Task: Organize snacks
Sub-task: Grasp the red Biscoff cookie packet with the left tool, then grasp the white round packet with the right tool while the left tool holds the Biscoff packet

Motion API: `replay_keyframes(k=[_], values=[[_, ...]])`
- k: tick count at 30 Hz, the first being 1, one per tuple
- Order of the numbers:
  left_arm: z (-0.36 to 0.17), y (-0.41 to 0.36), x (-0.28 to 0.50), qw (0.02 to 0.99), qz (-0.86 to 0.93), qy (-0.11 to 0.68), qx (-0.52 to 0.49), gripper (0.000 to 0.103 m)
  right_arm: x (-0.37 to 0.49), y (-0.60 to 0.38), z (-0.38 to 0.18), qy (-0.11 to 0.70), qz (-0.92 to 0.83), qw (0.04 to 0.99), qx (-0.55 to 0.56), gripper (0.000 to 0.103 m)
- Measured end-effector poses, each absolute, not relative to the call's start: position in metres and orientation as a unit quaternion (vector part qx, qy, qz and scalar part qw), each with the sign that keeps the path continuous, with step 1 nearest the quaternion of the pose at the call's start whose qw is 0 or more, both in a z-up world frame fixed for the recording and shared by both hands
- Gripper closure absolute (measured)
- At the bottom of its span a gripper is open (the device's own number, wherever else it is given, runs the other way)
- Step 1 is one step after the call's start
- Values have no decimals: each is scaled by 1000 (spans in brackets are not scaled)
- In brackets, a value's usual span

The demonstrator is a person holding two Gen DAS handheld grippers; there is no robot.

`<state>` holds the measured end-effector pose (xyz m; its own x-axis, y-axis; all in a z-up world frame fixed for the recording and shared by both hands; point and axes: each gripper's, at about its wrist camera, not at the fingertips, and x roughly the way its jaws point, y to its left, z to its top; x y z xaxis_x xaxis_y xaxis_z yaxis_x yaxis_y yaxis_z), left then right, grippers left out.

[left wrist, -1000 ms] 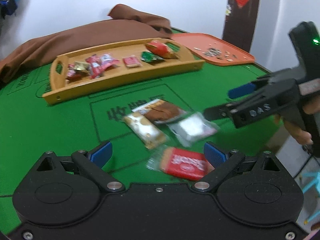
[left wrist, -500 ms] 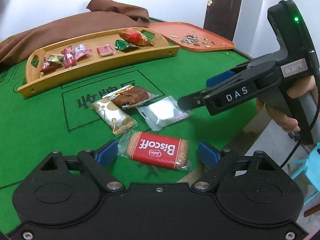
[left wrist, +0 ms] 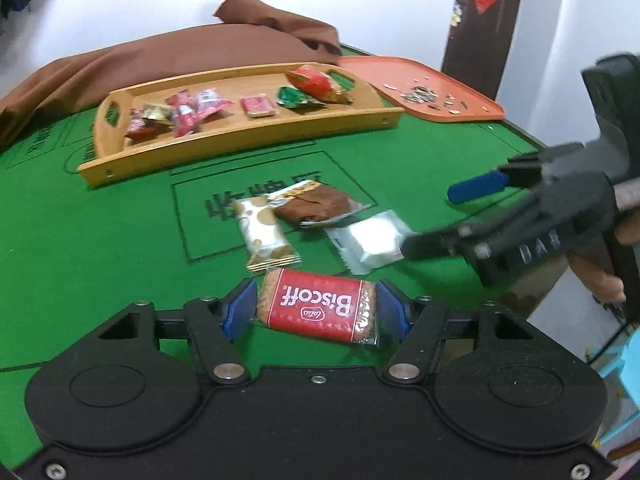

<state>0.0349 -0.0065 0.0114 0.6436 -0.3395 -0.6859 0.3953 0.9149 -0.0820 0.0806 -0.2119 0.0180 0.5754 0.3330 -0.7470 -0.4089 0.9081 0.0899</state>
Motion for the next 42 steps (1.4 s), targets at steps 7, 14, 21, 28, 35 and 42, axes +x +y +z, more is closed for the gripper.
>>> replay_keyframes(k=[7, 14, 21, 28, 35, 42], values=[[12, 8, 36, 917, -161, 363, 38, 47, 71, -182, 11, 401, 237, 880, -99, 5], [10, 22, 40, 924, -126, 362, 17, 45, 72, -163, 8, 387, 229, 887, -99, 7], [7, 26, 33, 927, -124, 353, 35, 27, 67, -158, 5, 367, 200, 905, -85, 15], [-3, 23, 33, 925, -129, 355, 36, 24, 60, -159, 7, 359, 174, 914, -77, 32], [-7, 13, 33, 931, -126, 340, 48, 24, 58, -154, 8, 349, 163, 919, -84, 38], [-3, 5, 26, 932, -135, 331, 60, 41, 61, -152, 9, 354, 163, 918, -79, 42]])
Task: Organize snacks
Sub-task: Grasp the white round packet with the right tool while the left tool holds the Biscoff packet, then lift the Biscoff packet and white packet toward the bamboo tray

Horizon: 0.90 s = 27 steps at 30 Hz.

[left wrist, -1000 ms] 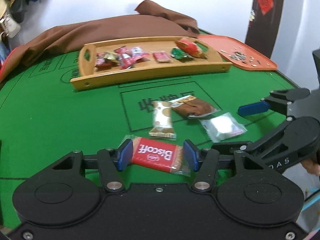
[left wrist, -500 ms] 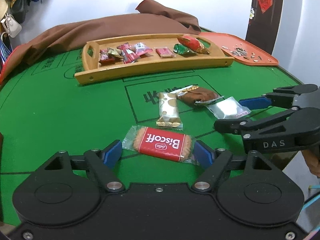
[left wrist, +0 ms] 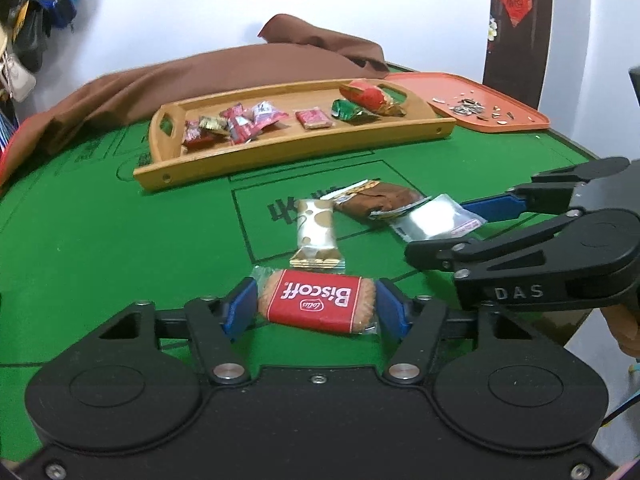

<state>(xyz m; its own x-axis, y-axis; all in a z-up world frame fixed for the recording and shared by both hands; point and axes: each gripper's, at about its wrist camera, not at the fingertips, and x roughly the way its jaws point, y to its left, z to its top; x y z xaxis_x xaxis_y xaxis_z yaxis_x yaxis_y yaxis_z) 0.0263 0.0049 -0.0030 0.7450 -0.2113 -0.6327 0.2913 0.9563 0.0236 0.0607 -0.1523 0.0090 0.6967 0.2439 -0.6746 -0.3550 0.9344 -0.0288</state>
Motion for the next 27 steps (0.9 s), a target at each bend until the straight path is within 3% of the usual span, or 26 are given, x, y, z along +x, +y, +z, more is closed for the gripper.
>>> replay_keyframes(k=[27], values=[[35, 32, 57, 949, -87, 304, 10, 42, 74, -185, 40, 340, 143, 929, -27, 51]])
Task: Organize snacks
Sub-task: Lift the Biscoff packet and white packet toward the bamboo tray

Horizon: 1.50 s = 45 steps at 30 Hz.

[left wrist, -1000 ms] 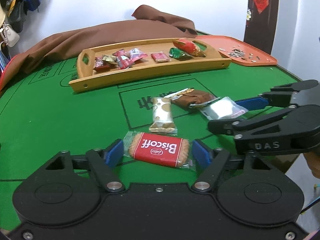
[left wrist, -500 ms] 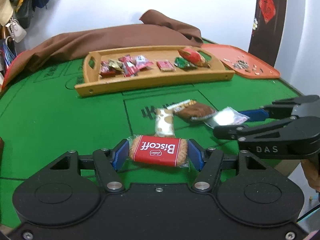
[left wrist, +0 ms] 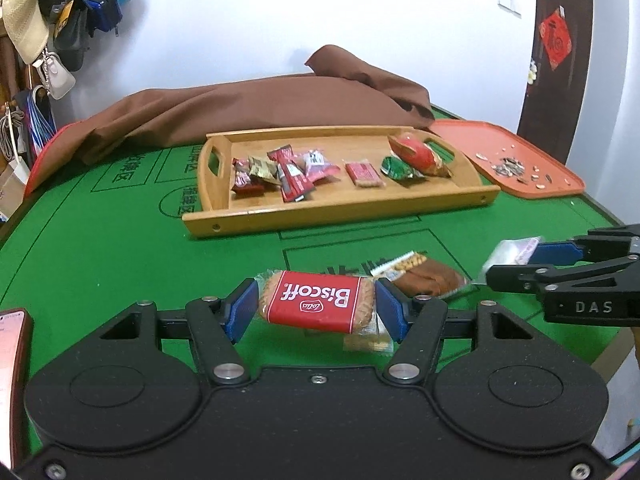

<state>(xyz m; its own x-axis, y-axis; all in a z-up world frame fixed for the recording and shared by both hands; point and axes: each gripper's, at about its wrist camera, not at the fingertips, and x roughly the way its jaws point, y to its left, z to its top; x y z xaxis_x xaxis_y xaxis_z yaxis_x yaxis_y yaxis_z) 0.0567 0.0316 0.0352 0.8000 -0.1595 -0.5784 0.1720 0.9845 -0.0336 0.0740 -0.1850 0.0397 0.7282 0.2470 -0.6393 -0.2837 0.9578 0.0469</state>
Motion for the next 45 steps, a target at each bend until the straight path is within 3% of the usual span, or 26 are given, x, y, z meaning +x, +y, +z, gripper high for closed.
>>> replay_keyframes(k=[2, 3, 4, 11, 12, 13, 22, 32, 35, 37, 45], values=[[37, 32, 60, 949, -85, 302, 12, 42, 75, -189, 42, 338, 139, 931, -23, 54], [37, 32, 62, 950, -84, 302, 13, 42, 76, -191, 43, 337, 138, 931, -20, 69], [37, 32, 64, 950, -84, 301, 14, 42, 78, -192, 44, 339, 132, 931, -17, 73], [35, 31, 72, 948, -82, 306, 15, 42, 87, -200, 38, 348, 114, 931, -13, 70], [35, 31, 73, 948, -83, 307, 14, 42, 87, -200, 36, 349, 109, 931, -14, 51], [33, 31, 74, 947, -84, 309, 13, 42, 88, -201, 34, 349, 107, 931, -14, 42], [26, 31, 77, 945, -80, 318, 11, 42, 85, -194, 14, 339, 63, 937, -59, 34], [23, 29, 82, 943, -80, 322, 11, 42, 76, -187, 0, 322, 41, 944, -59, 33], [24, 29, 83, 943, -80, 322, 11, 42, 77, -188, 1, 329, 48, 942, -47, 46], [24, 29, 84, 944, -79, 321, 10, 42, 77, -188, 4, 335, 57, 939, -44, 67], [30, 30, 94, 945, -81, 318, 7, 42, 84, -188, 16, 345, 86, 934, -44, 67]])
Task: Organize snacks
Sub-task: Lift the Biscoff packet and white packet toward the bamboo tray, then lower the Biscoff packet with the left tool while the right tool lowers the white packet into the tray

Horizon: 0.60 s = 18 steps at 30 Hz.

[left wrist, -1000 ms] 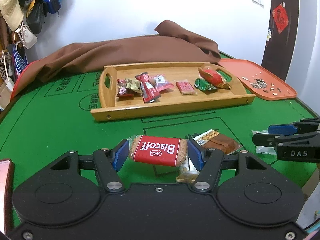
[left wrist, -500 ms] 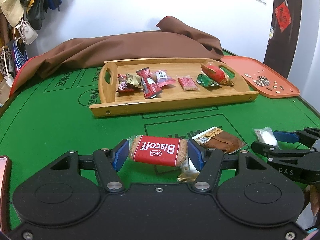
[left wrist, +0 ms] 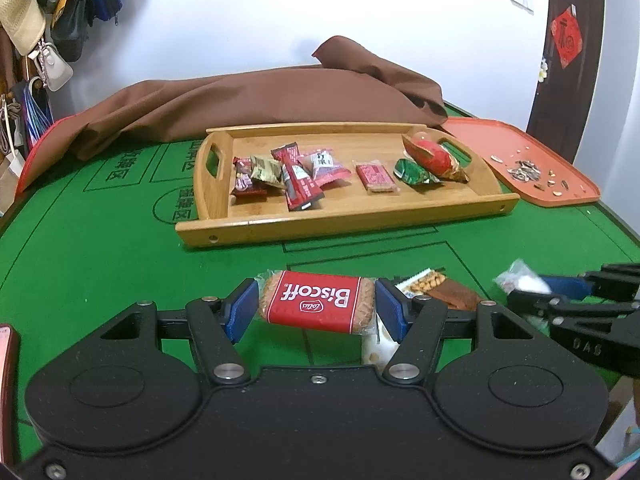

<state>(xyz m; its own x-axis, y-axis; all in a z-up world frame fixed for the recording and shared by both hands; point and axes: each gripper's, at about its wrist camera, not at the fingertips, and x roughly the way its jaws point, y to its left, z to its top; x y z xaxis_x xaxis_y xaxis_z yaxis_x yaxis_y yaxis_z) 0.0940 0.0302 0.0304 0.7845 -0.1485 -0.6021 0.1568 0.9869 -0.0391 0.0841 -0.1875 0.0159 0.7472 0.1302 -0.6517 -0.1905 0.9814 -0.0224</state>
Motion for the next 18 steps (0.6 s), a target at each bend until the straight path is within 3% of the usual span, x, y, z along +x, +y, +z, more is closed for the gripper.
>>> replay_keyframes(k=[18], values=[[61, 35, 173, 945, -75, 317, -22, 42, 167, -200, 56, 351, 98, 931, 24, 67]])
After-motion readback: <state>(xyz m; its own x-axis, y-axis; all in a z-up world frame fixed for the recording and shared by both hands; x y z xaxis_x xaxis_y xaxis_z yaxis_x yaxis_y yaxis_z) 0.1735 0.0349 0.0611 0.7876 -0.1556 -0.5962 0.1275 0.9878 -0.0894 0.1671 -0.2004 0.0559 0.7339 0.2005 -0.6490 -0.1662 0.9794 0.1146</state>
